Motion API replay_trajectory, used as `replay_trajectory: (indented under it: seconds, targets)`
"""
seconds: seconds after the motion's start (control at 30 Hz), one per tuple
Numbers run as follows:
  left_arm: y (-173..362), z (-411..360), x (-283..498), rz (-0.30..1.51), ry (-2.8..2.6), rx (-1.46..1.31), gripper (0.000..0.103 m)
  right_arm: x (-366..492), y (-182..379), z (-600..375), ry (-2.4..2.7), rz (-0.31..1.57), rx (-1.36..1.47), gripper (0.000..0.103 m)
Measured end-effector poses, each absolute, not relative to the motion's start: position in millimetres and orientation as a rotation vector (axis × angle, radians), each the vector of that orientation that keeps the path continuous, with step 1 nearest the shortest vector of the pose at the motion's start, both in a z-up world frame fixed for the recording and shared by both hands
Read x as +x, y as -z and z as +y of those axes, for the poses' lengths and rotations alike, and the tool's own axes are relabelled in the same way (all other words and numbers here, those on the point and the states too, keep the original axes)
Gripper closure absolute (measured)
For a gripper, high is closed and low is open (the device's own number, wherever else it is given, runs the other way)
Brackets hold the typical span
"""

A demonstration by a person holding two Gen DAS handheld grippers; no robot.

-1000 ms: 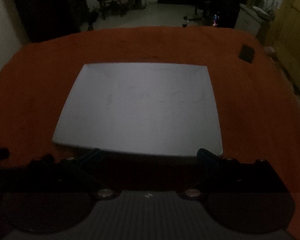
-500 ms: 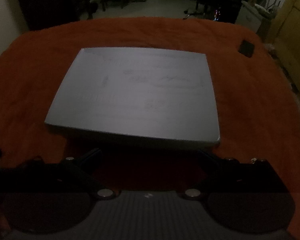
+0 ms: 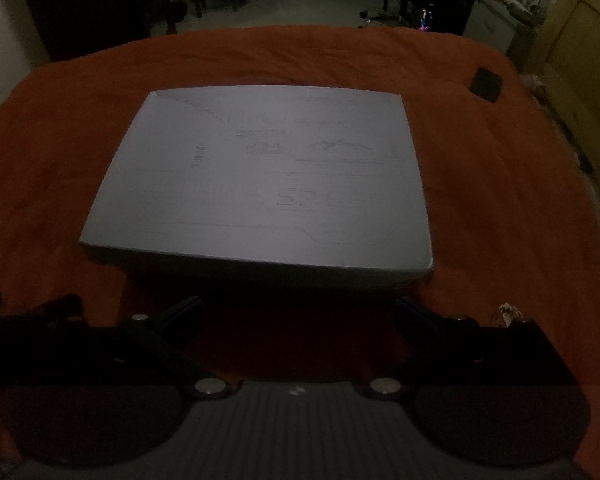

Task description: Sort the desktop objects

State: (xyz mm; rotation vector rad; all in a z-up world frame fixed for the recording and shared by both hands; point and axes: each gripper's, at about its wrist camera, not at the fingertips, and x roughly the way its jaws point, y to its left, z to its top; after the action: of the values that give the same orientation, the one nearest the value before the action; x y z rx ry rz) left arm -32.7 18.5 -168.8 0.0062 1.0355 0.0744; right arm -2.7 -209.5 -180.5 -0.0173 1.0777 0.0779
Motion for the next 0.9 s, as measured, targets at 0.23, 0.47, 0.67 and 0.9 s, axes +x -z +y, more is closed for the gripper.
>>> replay_trajectory:
  seconds: [0.23,0.47,0.67,0.9]
  targets:
    - [168.1,8.2,-28.4,1.043,-0.042,0.036,0.0,-4.7,181.2,-210.1,-0.077,1.051,-0.031,0.0]
    - [172.2,8.1,-25.8,1.063,-0.039,0.044,0.0,-2.7,183.3,-222.3,-0.067,1.056,-0.012,0.0]
    - [172.7,2.4,-25.9,1.066,-0.036,0.042,0.0,-2.3,185.2,-225.5,-0.071,1.073,-0.006,0.0]
    - [173.1,-0.7,-23.3,1.052,-0.057,0.062,0.0,-3.6,184.9,-222.6,-0.076,1.072,-0.006,0.0]
